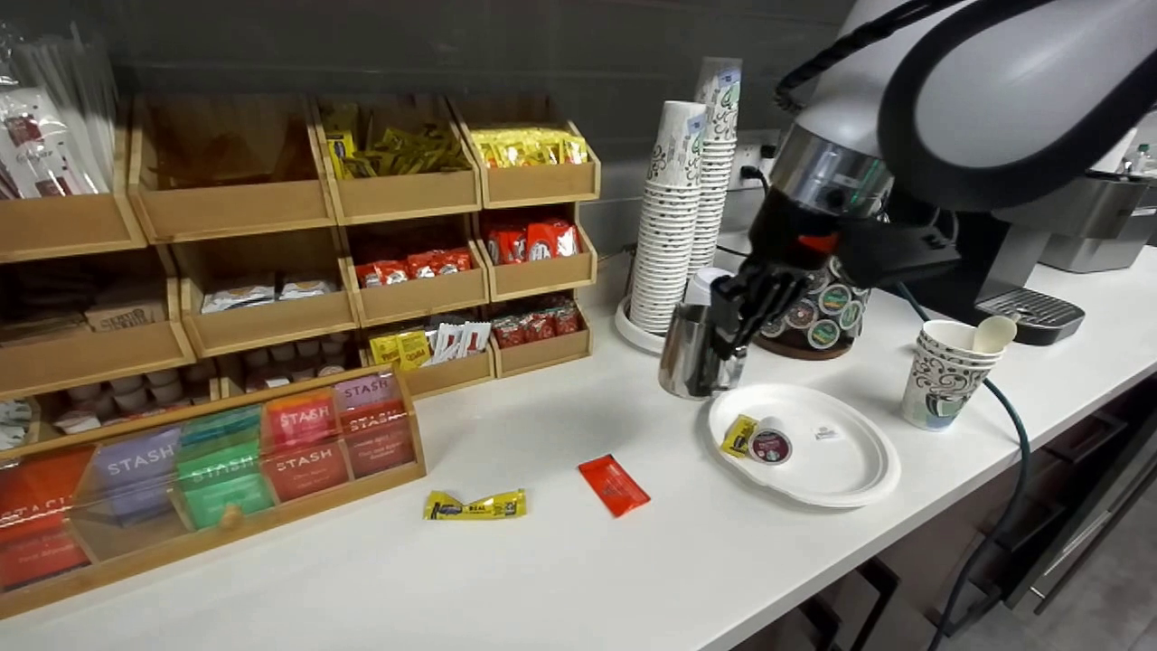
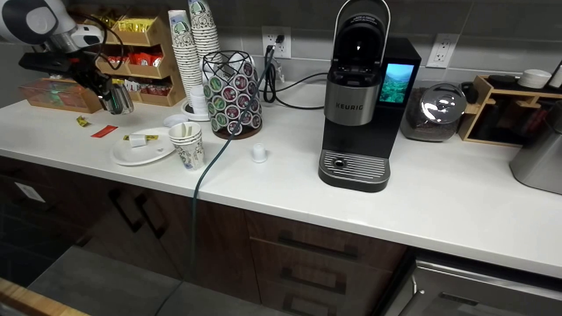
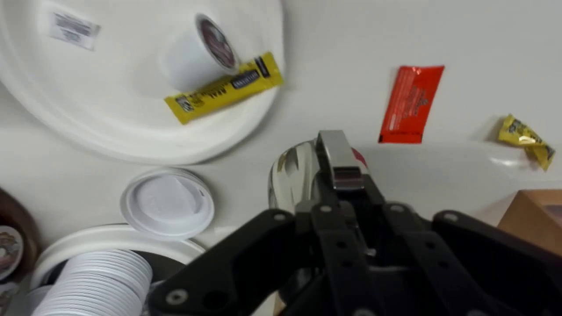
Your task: Put the silver cup on the white plastic plate
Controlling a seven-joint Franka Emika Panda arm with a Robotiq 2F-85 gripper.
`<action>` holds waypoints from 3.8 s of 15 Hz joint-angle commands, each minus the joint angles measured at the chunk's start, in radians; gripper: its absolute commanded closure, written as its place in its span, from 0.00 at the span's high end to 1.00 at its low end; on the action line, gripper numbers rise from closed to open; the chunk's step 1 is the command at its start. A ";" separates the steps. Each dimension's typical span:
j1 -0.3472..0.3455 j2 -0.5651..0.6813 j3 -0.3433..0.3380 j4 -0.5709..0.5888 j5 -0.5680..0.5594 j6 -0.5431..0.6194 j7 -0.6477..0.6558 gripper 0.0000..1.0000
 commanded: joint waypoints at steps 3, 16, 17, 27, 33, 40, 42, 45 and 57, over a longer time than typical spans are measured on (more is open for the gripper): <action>-0.071 -0.314 -0.024 -0.277 0.049 -0.122 -0.115 0.04; -0.134 -0.298 -0.071 -0.308 -0.043 -0.093 -0.165 0.04; -0.149 -0.289 -0.073 -0.313 -0.076 -0.072 -0.141 0.04; -0.176 -0.150 -0.093 -0.335 -0.125 0.099 -0.107 0.04; -0.165 -0.087 -0.094 -0.326 -0.121 0.177 -0.079 0.04; -0.144 -0.062 -0.080 -0.313 -0.102 0.196 -0.082 0.04; -0.136 -0.063 -0.081 -0.304 -0.120 0.157 -0.081 0.42; -0.145 -0.144 -0.072 -0.317 -0.086 0.065 -0.154 0.65; -0.218 -0.490 -0.188 -0.332 0.015 -0.083 -0.240 1.00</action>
